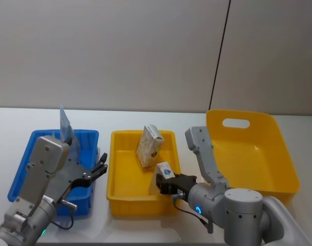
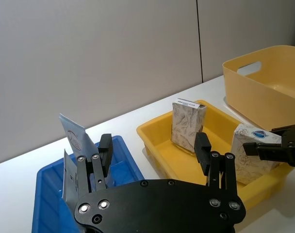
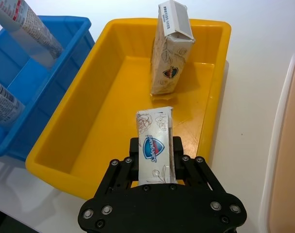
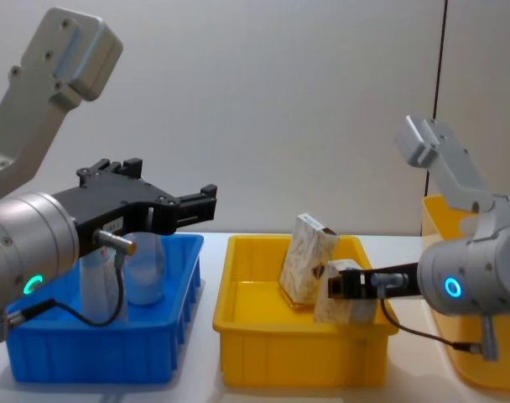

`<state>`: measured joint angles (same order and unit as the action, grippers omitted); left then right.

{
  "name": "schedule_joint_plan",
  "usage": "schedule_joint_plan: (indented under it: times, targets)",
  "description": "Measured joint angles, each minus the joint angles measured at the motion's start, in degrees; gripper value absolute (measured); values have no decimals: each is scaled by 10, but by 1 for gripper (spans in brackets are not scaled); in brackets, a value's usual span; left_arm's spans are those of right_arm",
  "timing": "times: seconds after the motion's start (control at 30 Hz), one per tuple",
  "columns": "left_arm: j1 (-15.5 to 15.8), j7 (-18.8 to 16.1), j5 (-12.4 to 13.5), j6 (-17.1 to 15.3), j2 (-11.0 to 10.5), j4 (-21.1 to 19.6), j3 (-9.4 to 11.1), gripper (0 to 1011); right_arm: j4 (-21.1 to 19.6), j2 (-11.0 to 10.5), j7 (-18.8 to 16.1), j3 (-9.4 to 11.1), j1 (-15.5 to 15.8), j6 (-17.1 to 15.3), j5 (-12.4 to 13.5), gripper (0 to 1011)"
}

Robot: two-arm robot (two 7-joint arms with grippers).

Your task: Bimanual collaborative sorting of washing and personal care products

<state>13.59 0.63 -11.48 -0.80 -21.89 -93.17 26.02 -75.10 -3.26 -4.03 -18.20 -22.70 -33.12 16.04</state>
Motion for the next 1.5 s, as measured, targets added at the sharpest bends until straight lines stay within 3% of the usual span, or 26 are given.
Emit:
schedule_joint_plan:
  times: [0.33,1.03,1.2,1.5]
  targets:
    - [0,0,0,0,0,0,0,1001,-1,-2,-11,-1,3,29,-8,337]
    - [0,0,0,0,0,0,0,1001,-52,-21,-31,7,22,158,-36,292]
    - [0,0,0,0,0,0,0,1001,-78,-29,-15,17,32,187,-54,266]
    - [0,0,0,0,0,0,0,1001,-119,-41,23,38,49,204,-84,215]
